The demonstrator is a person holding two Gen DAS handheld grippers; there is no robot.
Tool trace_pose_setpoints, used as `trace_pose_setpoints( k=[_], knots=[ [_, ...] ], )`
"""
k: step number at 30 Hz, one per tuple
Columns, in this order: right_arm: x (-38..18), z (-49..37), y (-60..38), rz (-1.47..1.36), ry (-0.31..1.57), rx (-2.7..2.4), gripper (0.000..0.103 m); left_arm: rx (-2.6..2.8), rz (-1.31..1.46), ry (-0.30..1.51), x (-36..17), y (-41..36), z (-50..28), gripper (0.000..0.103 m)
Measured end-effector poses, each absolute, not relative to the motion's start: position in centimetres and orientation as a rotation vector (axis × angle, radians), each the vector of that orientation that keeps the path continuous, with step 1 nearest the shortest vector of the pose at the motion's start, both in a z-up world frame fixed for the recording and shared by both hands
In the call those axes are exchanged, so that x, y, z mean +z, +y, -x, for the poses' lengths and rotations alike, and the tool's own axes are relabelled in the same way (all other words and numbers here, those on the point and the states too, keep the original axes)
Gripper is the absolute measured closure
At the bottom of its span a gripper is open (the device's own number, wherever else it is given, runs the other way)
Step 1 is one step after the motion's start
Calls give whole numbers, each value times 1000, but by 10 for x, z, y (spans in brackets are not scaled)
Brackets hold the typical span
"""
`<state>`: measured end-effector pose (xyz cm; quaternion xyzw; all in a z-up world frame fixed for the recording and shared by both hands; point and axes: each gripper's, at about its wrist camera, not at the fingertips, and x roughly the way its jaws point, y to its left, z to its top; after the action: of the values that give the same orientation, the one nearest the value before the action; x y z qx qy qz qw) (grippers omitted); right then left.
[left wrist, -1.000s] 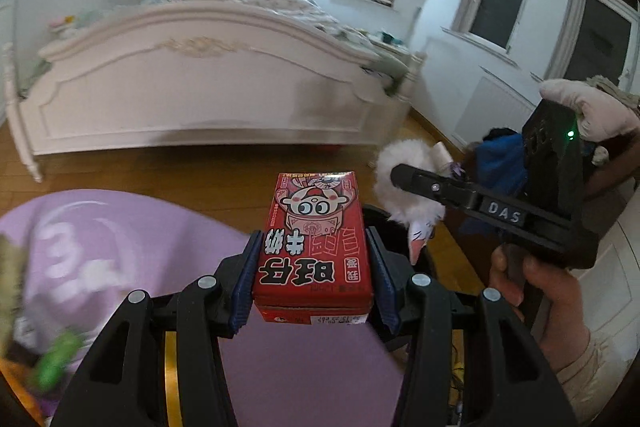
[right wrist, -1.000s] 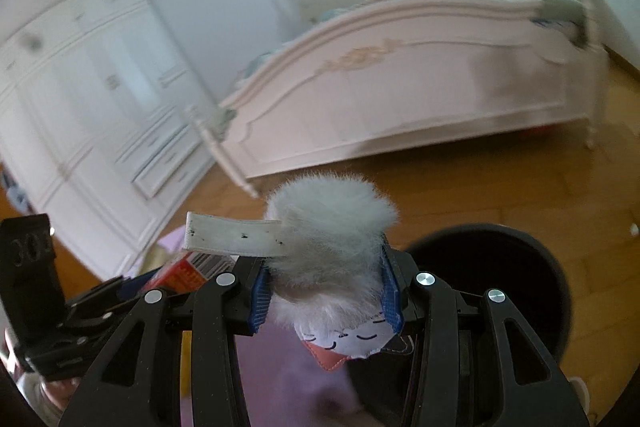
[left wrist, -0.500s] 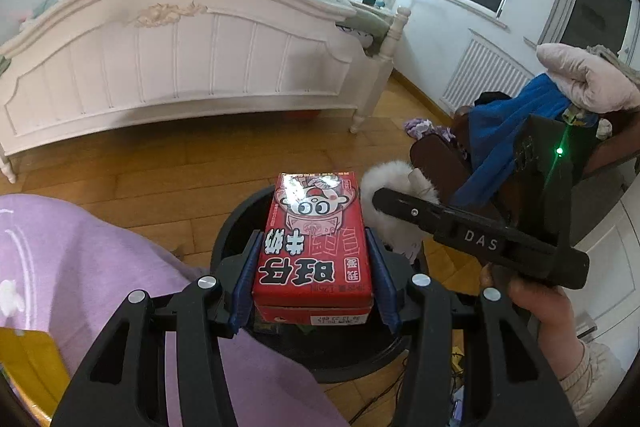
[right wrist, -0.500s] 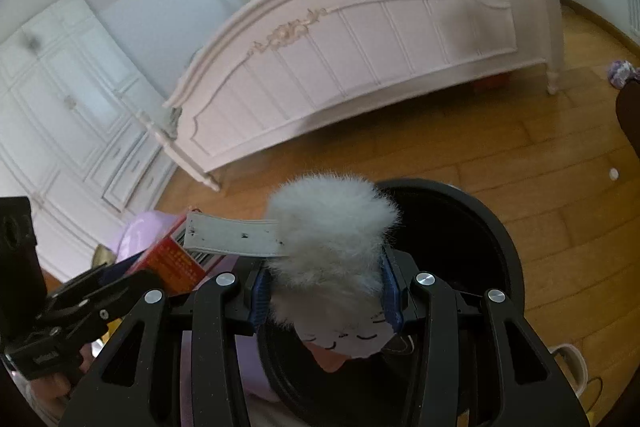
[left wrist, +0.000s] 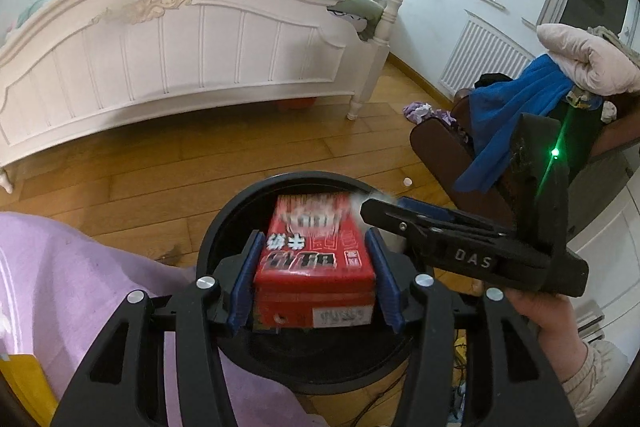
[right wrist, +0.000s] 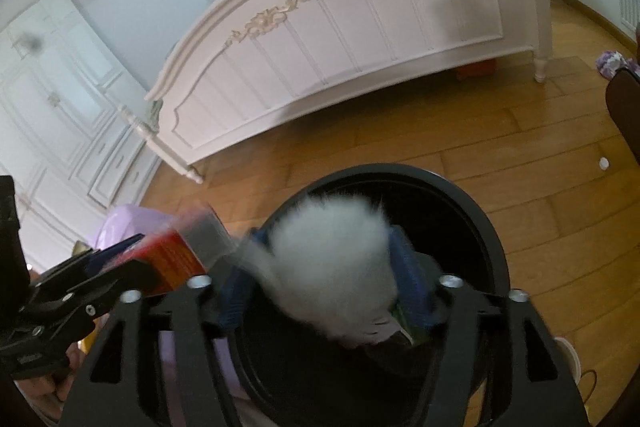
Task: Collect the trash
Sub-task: 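Move both tools over the black bin and open them to drop the items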
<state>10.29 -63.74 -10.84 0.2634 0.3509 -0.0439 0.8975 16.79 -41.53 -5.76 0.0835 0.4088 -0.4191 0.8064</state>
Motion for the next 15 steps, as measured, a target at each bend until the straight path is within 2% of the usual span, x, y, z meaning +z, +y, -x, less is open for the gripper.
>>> trace_pose_setpoints(
  k=[2,8,12,15],
  knots=[
    [-107,-100,-636,-542,718,-97,24,-892,-176,861,-55,-412,-166,35],
    [-94,-92,-622,-539,694,-78,24,-894,-159,822,-38,-392,-154,34],
    [-77,-91,-600,-511,672,-30,23,-875,-114,786,-21,-362,-142,27],
    [-64,-93,-577,-480,663,22,22,-853,-76,765,-10,-335,-135,27]
  ],
)
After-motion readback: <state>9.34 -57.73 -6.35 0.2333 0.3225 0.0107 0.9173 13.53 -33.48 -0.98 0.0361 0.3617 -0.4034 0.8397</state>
